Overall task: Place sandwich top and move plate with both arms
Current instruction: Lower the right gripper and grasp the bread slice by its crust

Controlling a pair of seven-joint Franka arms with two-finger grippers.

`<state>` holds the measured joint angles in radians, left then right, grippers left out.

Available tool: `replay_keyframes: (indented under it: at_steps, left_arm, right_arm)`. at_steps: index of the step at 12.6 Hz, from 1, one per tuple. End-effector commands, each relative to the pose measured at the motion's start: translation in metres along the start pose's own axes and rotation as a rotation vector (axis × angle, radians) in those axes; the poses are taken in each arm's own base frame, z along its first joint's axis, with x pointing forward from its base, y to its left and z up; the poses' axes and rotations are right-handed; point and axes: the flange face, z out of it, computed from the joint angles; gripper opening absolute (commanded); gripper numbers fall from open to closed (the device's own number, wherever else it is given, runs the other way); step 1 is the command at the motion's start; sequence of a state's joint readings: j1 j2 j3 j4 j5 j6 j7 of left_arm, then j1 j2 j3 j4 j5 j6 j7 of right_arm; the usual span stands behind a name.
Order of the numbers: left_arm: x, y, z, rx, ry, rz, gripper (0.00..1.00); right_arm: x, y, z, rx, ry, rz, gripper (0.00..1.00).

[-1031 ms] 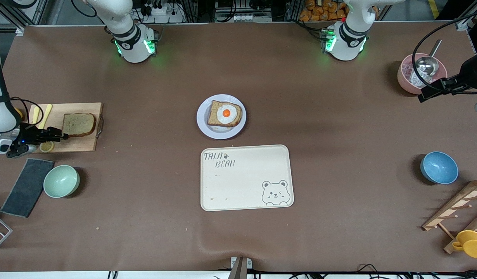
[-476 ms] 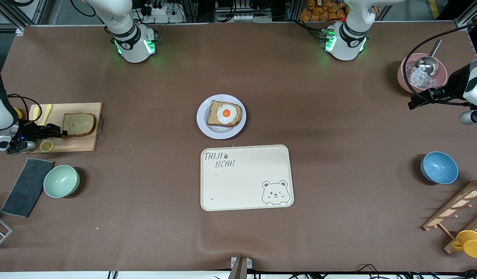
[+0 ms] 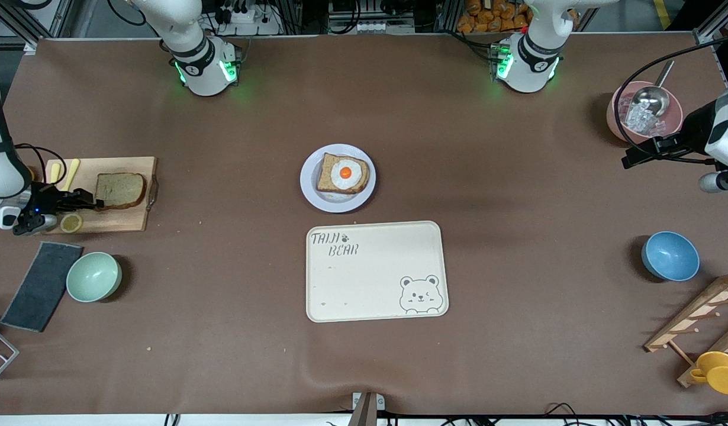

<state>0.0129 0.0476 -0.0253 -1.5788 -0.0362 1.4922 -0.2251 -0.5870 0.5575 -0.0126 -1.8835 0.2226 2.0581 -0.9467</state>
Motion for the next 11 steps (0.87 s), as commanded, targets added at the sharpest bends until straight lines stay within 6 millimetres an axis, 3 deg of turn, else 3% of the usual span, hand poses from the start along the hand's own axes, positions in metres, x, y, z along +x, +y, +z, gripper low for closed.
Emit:
replay_keyframes:
  at_steps: [1,4,6,8,11]
  left_arm:
    - [0.002,-0.002,-0.001,-0.021,0.001,0.006,1.00]
    - [0.002,-0.003,-0.002,-0.022,0.006,0.004,1.00]
    - [0.002,-0.003,-0.002,-0.022,0.006,0.004,1.00]
    - [0.001,-0.005,-0.005,-0.030,0.011,0.002,1.00]
    - [0.001,-0.004,-0.007,-0.039,0.013,0.003,1.00]
  right_arm:
    - [-0.005,-0.003,-0.001,0.007,0.024,-0.020,0.00]
    - [0.006,-0.011,-0.015,0.015,0.022,-0.029,0.00]
    - [0.028,-0.028,-0.045,0.061,-0.014,0.001,0.00]
    - [0.054,-0.055,-0.071,0.088,-0.056,0.035,0.00]
    - [0.090,-0.114,-0.073,0.153,-0.078,0.050,0.00]
